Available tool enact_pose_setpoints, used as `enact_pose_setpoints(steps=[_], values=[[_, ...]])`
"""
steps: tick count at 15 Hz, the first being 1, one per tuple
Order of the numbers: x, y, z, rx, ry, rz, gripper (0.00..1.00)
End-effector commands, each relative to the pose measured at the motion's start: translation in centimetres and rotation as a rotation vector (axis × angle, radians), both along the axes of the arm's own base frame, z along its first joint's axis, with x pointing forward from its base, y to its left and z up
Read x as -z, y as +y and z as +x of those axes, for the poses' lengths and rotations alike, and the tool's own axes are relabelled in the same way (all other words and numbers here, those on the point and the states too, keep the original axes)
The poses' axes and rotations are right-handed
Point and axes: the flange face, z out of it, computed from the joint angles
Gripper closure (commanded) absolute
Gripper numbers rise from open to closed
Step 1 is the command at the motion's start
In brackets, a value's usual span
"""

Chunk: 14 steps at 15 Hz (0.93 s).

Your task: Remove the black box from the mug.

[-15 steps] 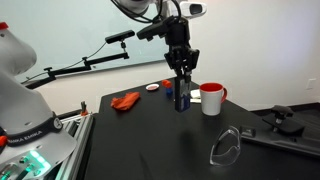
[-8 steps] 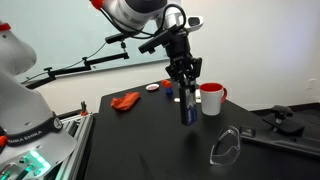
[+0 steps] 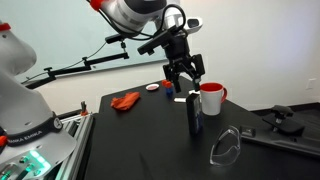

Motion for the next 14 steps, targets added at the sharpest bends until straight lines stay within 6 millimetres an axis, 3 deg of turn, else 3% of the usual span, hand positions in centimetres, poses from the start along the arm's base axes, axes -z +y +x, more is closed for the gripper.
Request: enact_pose_setpoints(steps=[1,9,14], values=[[-1.1,-0.3,-0.5,-0.006,-0.011,-0.003,0.0],[-1.6,-0.4,-0.5,0.02,-0.016,0.026,0.0],[-2.8,0.0,-0.7,0.162,-0.002,0.127,0.0]])
